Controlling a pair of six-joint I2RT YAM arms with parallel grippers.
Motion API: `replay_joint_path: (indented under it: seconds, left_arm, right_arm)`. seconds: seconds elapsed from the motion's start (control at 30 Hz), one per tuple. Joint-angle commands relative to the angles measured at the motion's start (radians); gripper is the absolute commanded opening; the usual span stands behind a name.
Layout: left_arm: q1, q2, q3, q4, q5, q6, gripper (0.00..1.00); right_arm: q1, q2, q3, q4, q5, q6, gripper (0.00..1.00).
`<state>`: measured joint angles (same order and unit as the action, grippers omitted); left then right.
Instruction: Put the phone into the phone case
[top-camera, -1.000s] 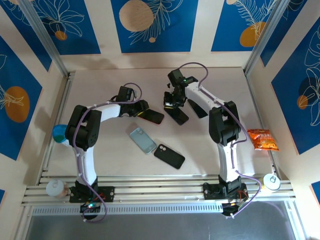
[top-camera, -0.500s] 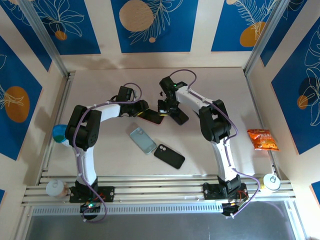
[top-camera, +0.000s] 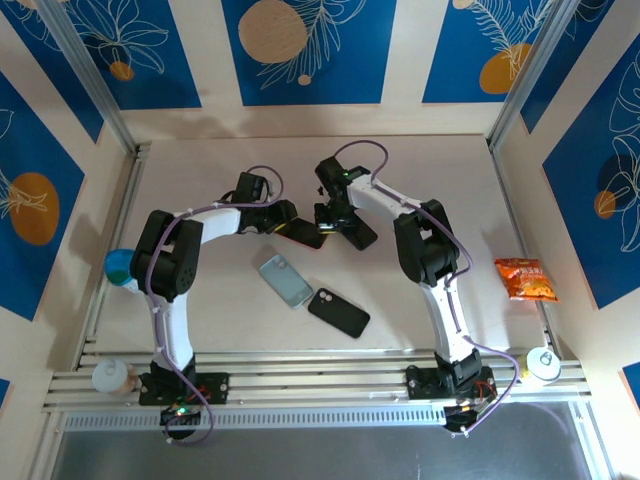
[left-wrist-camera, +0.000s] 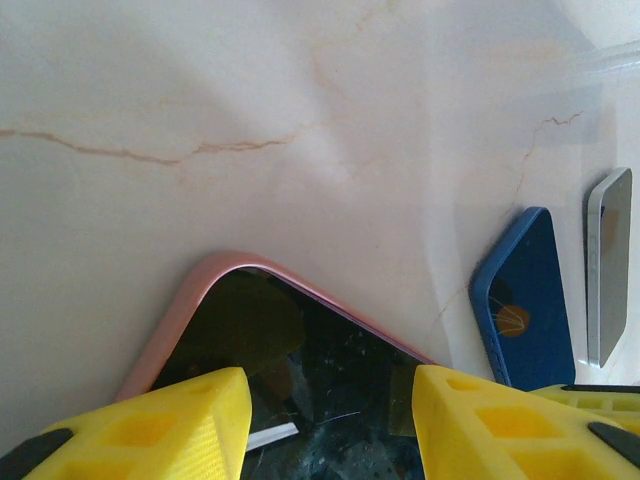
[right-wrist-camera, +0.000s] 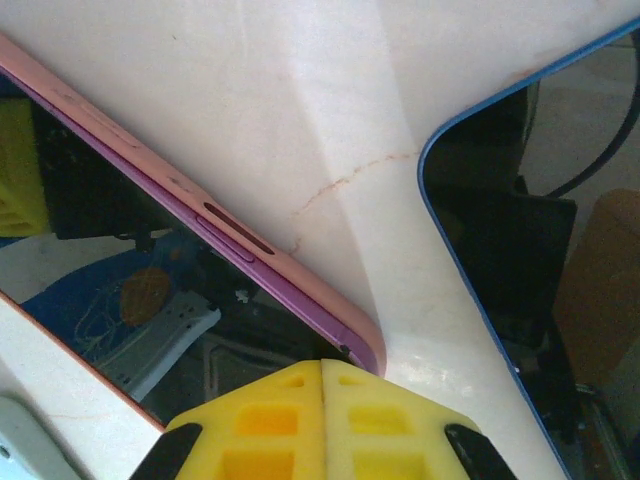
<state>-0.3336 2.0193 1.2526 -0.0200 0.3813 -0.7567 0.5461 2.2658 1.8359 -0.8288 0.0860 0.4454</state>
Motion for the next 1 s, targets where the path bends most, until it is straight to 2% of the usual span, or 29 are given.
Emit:
replay_joint_path:
  seconds: [0.0,0.1,0.27,0.97]
  left_arm:
    - [0.022,0.044,-0.005,-0.063,-0.059,0.013,0.49]
    - [0.022,0.044,-0.011,-0.059,-0.059,0.012,0.49]
    - [0.021,0.037,-0.021,-0.057,-0.061,0.015,0.49]
    - [0.022,0.034,-0.056,-0.005,-0.038,-0.013,0.49]
  right_arm:
    - [0.048,0.110,-0.097,-0.072,0.037,-0.010,0.00]
    - [0.085,0.090,-0.146,-0.068,0.086,-0.005,0.00]
    - [0.091,0.026,-0.217,-0.054,0.050,0.055,0.00]
    - [0.107,0.123,-0.351,-0.066,0.002,0.086,0.00]
